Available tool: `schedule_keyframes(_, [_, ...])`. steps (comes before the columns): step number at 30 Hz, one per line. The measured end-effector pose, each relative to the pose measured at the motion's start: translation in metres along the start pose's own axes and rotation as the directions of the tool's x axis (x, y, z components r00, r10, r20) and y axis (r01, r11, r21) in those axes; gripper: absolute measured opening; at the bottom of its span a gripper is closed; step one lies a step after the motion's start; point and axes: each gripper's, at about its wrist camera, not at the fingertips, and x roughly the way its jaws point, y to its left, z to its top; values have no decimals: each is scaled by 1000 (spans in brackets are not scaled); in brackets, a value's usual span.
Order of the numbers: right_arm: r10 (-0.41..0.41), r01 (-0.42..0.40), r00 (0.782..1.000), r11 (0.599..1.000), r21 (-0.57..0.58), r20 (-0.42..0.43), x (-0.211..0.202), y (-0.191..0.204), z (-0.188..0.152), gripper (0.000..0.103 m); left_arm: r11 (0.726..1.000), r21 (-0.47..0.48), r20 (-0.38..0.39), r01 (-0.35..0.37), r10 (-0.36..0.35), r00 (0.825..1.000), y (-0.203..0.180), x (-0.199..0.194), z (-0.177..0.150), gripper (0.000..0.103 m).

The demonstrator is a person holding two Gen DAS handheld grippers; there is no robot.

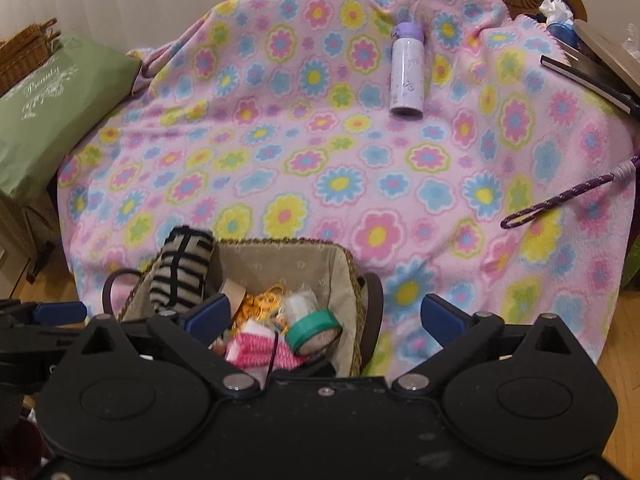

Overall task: Organize soft objects
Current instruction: 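Open both tools to drop the tape rolls into the basket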

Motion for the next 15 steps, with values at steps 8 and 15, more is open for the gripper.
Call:
schedule_keyframes(8, [-46,44,995,999,-21,-93,3,6,-5,103,1000,8,-42,-30,31,999,-2,-3,-9,79])
schedule_keyframes(15, [-59,56,992,998,-33,-113,-1,6,-7,103,999,-8,-68,-38,38,997,0,-6,-15,80])
